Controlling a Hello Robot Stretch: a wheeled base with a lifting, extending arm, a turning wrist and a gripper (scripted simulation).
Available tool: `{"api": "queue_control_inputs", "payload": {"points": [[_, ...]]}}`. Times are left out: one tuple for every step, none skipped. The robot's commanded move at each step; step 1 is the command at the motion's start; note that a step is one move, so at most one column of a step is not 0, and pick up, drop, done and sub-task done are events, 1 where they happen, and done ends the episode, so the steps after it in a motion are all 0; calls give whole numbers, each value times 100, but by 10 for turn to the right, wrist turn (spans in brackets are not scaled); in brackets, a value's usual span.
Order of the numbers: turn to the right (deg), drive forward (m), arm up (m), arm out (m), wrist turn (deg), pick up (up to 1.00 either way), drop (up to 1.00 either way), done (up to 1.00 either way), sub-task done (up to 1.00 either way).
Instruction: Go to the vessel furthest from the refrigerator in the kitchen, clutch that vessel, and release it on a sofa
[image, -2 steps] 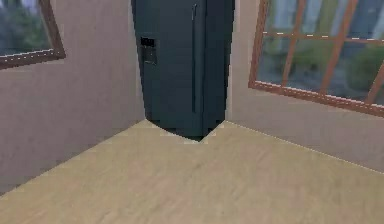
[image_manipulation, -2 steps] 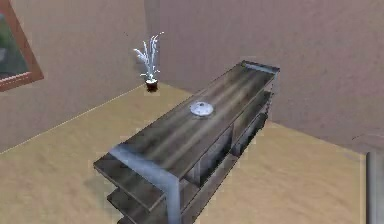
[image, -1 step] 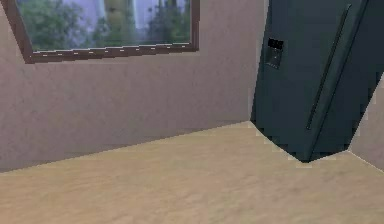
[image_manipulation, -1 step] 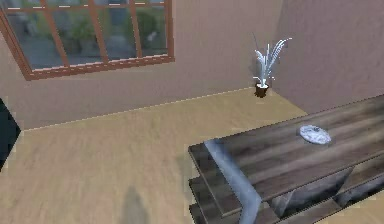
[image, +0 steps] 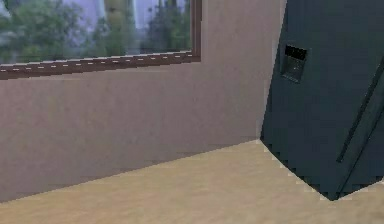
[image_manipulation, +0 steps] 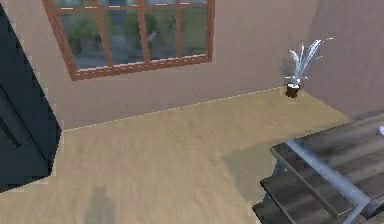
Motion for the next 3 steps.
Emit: {"api": "queue_control_inputs", "payload": {"points": [[450, 0, 0, 0, 0, 0, 0, 0, 0], [210, 0, 0, 0, 0, 0, 0, 0, 0], [0, 85, 0, 0, 0, 0, 0, 0, 0]]}}
